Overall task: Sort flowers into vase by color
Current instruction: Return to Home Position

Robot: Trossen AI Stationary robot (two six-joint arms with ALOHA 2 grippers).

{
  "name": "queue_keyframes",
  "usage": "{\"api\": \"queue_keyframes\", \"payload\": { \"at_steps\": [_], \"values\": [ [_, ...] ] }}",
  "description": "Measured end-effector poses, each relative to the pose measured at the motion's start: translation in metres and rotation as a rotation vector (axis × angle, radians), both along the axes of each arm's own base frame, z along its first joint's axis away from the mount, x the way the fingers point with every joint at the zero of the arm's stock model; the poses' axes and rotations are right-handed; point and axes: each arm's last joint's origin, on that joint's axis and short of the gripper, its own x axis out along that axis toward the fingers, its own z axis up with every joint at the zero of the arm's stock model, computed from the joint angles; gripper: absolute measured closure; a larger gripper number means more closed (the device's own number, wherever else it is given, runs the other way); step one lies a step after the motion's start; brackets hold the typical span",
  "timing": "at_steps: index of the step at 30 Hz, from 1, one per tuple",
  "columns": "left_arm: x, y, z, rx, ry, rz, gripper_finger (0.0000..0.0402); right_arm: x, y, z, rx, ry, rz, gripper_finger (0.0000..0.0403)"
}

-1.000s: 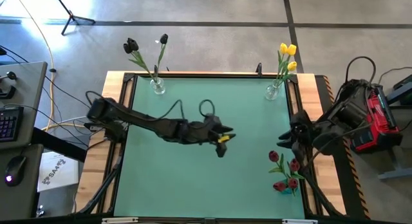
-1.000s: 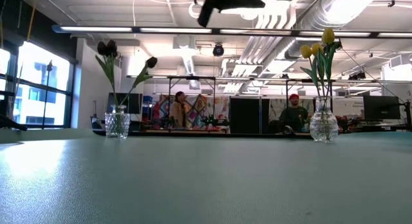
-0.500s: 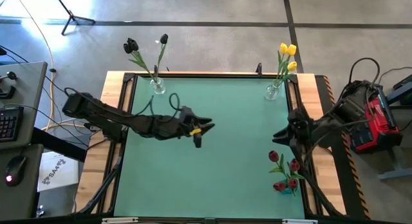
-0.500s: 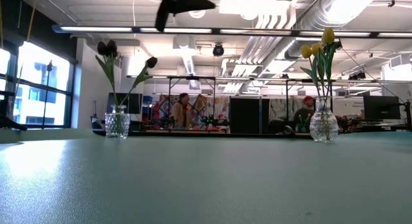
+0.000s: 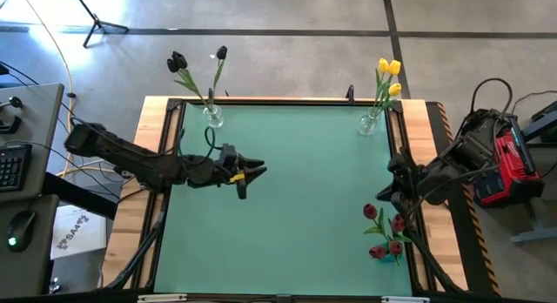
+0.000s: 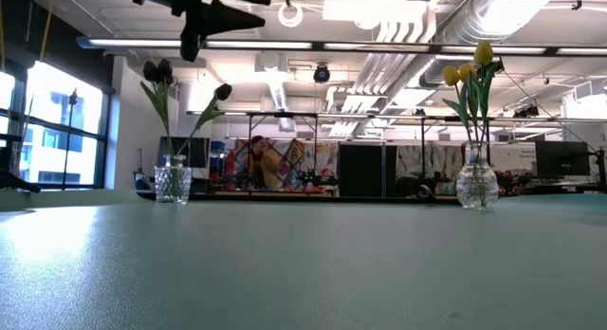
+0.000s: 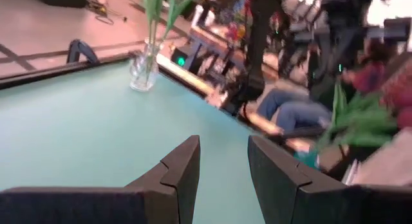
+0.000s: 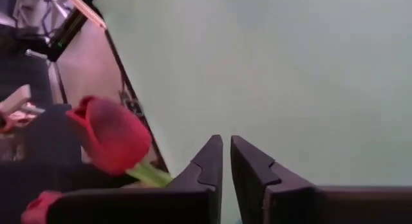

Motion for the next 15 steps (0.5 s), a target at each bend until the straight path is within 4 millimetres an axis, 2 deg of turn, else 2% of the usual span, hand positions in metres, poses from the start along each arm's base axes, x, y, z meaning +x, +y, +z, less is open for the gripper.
{"api": "queue_keyframes", "payload": {
  "at_steps": [8,15],
  "values": [
    [-0.020,0.008,0.001,0.049,0.033,-0.057,0.0284,-0.015,-0.009,0.007,0.169,0.031,0.001,0.0384],
    [-0.043,0.018,0.003,0.069,0.059,-0.087,0.0284,-0.031,-0.029,0.017,0.201,-0.119,-0.107,0.0384]
  ]
}}
